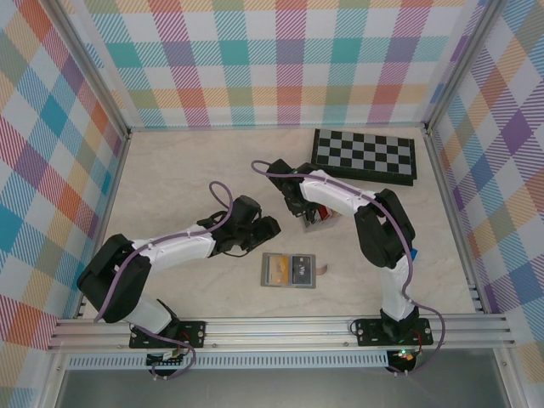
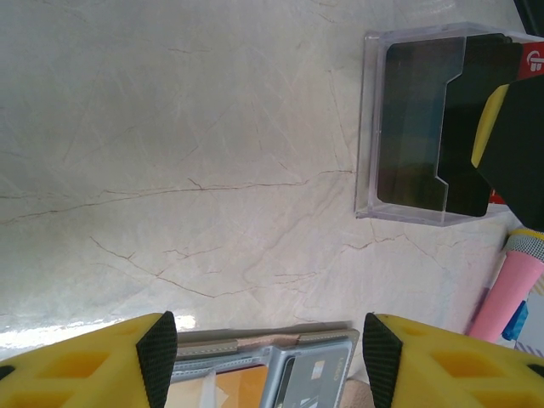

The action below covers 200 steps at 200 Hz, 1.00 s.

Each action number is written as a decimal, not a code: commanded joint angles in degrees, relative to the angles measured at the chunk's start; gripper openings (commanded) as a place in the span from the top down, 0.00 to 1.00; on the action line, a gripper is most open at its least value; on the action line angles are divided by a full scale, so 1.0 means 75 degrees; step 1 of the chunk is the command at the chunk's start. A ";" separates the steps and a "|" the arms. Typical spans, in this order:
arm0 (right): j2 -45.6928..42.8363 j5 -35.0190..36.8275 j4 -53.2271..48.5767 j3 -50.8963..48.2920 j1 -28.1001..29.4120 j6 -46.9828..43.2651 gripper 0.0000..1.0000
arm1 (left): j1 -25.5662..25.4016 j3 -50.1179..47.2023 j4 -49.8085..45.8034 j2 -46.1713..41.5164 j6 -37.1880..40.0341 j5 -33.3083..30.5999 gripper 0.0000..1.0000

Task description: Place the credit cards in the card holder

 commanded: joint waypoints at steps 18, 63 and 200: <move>-0.0331 0.0245 -0.0246 0.0067 -0.0031 -0.0009 0.88 | 0.0080 -0.0122 -0.0021 -0.0231 -0.0002 0.0097 0.38; -0.0434 0.0127 -0.0320 0.0113 -0.0025 0.0019 0.95 | 0.0079 -0.0154 -0.0038 -0.0268 -0.0001 0.0103 0.38; -0.1617 -0.1661 0.0084 -0.0366 -0.0413 0.0540 0.96 | 0.0085 -0.0091 -0.0034 -0.0412 0.0113 0.0222 0.38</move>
